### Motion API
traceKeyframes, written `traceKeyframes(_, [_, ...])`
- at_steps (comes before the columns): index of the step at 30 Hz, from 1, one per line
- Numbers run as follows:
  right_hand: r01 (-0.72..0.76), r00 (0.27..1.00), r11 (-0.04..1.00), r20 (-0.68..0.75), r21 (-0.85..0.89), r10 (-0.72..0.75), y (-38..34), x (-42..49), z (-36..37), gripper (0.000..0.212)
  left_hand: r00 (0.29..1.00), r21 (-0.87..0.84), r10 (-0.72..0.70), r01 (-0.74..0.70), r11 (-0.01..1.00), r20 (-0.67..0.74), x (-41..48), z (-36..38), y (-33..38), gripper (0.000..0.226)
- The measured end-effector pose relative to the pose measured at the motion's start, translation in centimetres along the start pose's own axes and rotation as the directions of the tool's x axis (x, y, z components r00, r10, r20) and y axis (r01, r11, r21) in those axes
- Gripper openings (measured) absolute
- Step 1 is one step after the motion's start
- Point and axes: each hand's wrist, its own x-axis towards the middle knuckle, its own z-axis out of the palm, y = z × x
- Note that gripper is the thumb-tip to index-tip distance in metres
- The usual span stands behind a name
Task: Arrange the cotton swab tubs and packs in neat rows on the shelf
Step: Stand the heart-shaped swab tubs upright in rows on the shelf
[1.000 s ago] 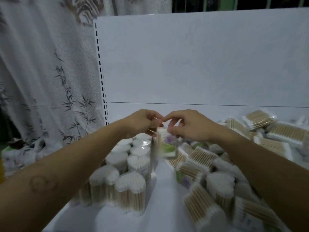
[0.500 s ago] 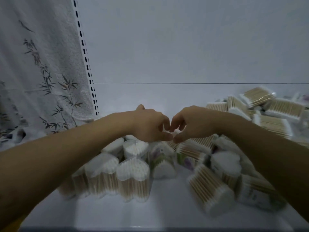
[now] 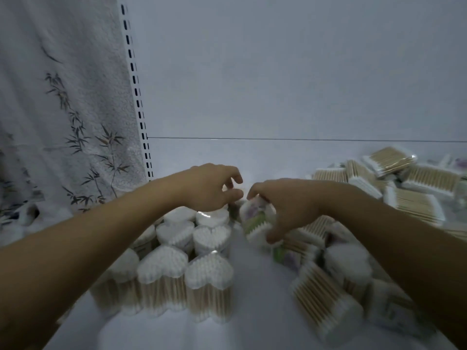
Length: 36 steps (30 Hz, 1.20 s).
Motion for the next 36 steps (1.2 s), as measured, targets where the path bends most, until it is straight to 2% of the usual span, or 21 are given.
traceKeyframes(3, [-0.036,0.968,0.999,-0.248,-0.003,0.034,1.0,-0.5,-1.3,0.089,0.990,-0.253,-0.075,0.042,0.967,-0.120,0.2,-0.7,0.0,0.052])
traceKeyframes(6, [-0.074,0.904,0.996,-0.425,-0.042,0.050,1.2,-0.4,-1.2,0.100,0.988,-0.552,-0.107,0.029,0.833,-0.109,0.8,-1.1,1.1,0.063])
traceKeyframes(9, [-0.052,0.844,0.996,-0.536,-0.075,0.004,0.9,0.0,-0.9,0.107,0.984,-0.628,-0.103,-0.011,0.778,-0.145,1.4,-1.0,1.9,0.063])
traceKeyframes(12, [-0.042,0.813,0.994,-0.582,-0.106,-0.027,0.8,0.2,-0.9,0.113,0.963,-0.627,-0.123,-0.057,0.777,-0.240,2.4,-0.8,2.2,0.048])
traceKeyframes(15, [-0.173,0.861,0.980,-0.498,-0.098,0.103,2.1,0.4,-0.4,0.121,0.943,-0.588,-0.160,-0.045,0.808,-0.292,2.7,-0.5,1.9,0.045])
traceKeyframes(17, [-0.253,0.915,0.940,-0.371,-0.228,0.156,3.1,0.9,0.0,0.103,0.927,-0.525,-0.178,-0.024,0.850,-0.330,2.6,-0.6,1.4,0.045])
traceKeyframes(18, [-0.233,0.943,0.929,-0.300,-0.287,0.143,3.3,1.1,0.1,0.086,0.923,-0.486,-0.177,-0.012,0.874,-0.343,2.6,-0.7,1.2,0.045])
traceKeyframes(20, [-0.147,0.980,0.948,-0.169,-0.283,0.102,2.9,1.4,0.7,0.064,0.931,-0.404,-0.163,0.018,0.915,-0.326,2.5,-0.9,0.9,0.050])
traceKeyframes(22, [-0.106,0.994,0.965,-0.048,-0.242,0.098,2.0,1.8,1.5,0.058,0.955,-0.363,-0.133,0.029,0.932,-0.266,2.4,-0.7,0.9,0.060])
traceKeyframes(25, [-0.088,0.989,0.959,0.089,-0.271,0.116,1.6,2.4,2.1,0.047,0.974,-0.340,-0.113,0.041,0.939,-0.195,2.5,-0.6,1.0,0.070])
traceKeyframes(30, [-0.099,0.980,0.958,0.142,-0.270,0.142,2.7,2.1,2.4,0.050,0.986,-0.202,-0.033,-0.001,0.979,-0.163,3.3,0.6,1.8,0.063])
traceKeyframes(36, [-0.086,0.982,0.974,0.150,-0.209,0.119,3.6,1.5,2.3,0.051,0.996,0.137,-0.031,0.043,0.990,-0.090,4.1,2.3,2.8,0.062])
